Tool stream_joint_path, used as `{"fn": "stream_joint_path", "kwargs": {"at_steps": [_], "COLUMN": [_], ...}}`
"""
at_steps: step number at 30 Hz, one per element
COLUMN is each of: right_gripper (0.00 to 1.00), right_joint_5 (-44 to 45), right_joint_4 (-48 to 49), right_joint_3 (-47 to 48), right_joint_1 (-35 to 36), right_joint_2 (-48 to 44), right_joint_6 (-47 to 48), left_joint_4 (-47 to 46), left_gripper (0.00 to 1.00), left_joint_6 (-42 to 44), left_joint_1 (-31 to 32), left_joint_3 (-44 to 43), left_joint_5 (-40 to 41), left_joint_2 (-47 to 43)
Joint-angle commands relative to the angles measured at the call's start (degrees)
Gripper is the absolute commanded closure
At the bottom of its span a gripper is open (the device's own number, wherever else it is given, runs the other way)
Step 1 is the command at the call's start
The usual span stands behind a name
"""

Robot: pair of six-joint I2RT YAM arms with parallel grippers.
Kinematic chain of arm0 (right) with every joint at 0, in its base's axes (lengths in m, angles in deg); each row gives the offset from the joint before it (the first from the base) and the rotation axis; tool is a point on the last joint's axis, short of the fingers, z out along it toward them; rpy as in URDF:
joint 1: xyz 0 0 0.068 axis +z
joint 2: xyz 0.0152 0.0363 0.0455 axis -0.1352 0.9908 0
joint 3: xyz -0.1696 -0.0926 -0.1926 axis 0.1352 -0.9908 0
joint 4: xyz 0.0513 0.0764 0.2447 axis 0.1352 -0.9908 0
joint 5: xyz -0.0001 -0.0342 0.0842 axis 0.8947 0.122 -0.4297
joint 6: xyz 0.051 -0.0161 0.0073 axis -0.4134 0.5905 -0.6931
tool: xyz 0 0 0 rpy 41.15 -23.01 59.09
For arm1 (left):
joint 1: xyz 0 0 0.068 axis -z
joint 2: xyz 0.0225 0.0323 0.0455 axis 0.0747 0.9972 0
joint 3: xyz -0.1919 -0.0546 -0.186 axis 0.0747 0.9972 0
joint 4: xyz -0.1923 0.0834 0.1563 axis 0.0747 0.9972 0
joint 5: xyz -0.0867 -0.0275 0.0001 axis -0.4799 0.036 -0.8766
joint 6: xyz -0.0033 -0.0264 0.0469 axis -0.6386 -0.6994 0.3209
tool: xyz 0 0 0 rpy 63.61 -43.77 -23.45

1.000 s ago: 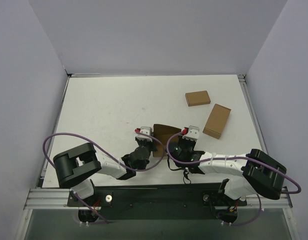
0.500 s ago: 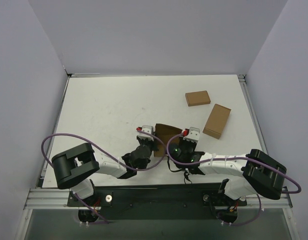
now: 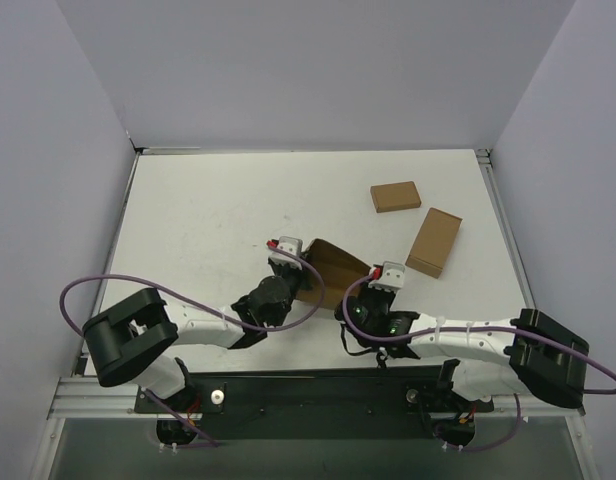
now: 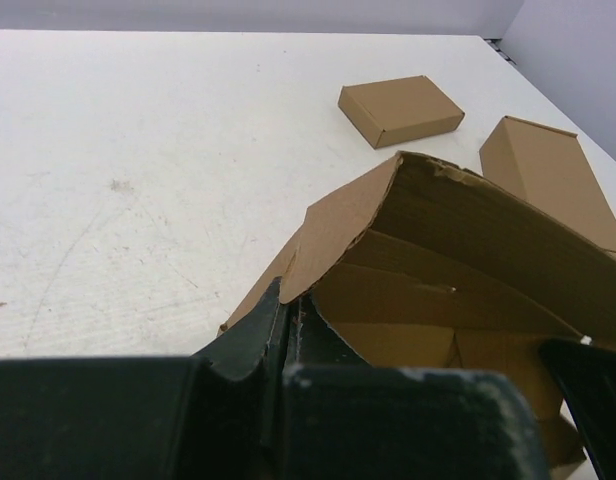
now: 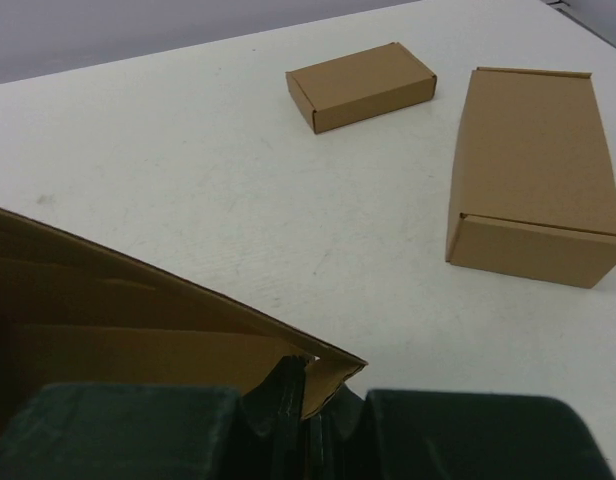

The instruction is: Fold the paper box

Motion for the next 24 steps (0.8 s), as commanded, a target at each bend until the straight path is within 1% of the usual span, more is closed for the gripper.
{"fn": "stream_joint_path", "kwargs": {"at_steps": [1,4,7,9,10,15,18,19,21,22,24], "right_gripper": [1.0,1.0,1.0,1.0,1.0,1.0,1.0,1.0,0.92,0.83,0.78], "right_joint_5": [-10.6,-11.3,-10.3,-9.6,-9.5,-9.5,-9.5,-9.5,-9.6,-9.6,-9.5], "right_joint_4": [7.7,9.4,11.2,10.9,10.8,10.2,9.2,8.8,7.3,7.0,5.7], "right_joint_3": [1.5,4.0,6.3,8.0,8.3,8.9,8.6,8.2,7.8,7.6,7.0], "right_joint_1": [3.3,3.6,4.3,4.7,4.7,5.1,5.8,6.3,7.0,7.6,8.1], "right_joint_2": [1.8,5.3,8.4,9.8,10.1,10.7,9.8,9.2,6.9,6.0,3.5], "right_joint_6": [0.1,1.7,3.6,4.6,4.7,4.7,4.7,4.7,4.7,5.2,5.5], "left_joint_4": [-2.6,-2.0,-0.7,1.6,4.6,7.8,4.1,-0.2,-4.2,-7.5,-13.2], "left_gripper": [1.0,1.0,1.0,1.0,1.0,1.0,1.0,1.0,1.0,1.0,1.0], "left_joint_6": [0.6,2.8,3.0,1.0,-2.0,-5.4,-5.3,-4.6,-3.7,-2.6,-0.7], "left_joint_1": [-3.0,-5.8,-8.6,-10.1,-11.0,-11.1,-11.1,-11.0,-10.7,-10.6,-10.2], "left_joint_3": [-1.2,-1.3,-0.8,-1.0,-0.8,1.8,7.1,9.1,13.8,15.1,18.4], "left_joint_5": [-13.9,-16.7,-19.1,-19.7,-19.8,-19.2,-19.1,-19.2,-18.4,-18.2,-16.9], "left_joint_2": [-2.7,-2.8,-2.6,-2.8,-3.5,-5.1,-4.9,-4.8,-4.2,-4.1,-3.2]}}
